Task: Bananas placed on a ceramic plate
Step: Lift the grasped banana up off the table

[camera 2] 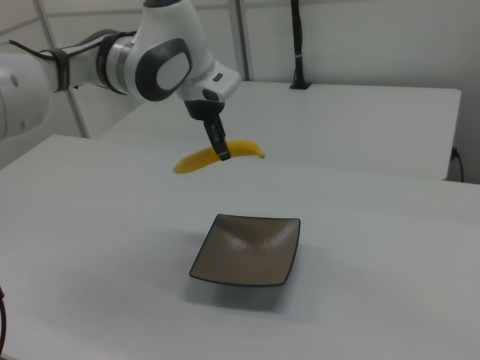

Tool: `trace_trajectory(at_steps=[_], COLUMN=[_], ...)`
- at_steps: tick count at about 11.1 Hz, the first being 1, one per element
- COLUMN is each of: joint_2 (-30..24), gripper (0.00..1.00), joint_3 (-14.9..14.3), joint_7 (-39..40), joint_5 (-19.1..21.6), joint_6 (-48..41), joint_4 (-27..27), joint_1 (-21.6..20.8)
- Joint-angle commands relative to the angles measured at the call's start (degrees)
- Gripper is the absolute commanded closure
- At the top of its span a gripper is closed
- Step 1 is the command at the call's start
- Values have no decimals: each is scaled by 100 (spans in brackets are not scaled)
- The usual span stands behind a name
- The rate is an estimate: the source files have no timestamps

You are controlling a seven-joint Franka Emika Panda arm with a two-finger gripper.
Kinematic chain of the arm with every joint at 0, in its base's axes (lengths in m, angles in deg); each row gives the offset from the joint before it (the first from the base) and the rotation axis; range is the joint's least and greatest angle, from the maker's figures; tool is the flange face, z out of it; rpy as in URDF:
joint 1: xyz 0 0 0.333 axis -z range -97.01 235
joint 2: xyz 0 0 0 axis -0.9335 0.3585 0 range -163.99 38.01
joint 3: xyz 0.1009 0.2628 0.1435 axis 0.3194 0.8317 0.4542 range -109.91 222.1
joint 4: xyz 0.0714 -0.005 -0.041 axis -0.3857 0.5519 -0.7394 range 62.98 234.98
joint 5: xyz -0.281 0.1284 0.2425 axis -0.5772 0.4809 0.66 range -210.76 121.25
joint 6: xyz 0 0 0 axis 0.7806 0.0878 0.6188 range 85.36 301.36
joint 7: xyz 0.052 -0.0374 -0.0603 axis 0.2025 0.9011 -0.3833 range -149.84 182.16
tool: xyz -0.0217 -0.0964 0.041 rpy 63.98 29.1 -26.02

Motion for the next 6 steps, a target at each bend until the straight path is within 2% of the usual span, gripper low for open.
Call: trace_trajectory(at_steps=[1,2,3,6], joint_2=[-313,-304,-260,-146], gripper=[85,88,89,89], joint_3=[-11,-11,-11,-11], joint_7=[1949,2494,2717,2781], joint_5=[-122,-314,-481,-1017], joint_6=[-903,-1201,-1300,-1249], joint_4=[427,532,655,1015], joint_1=[-60,-60,-51,-51])
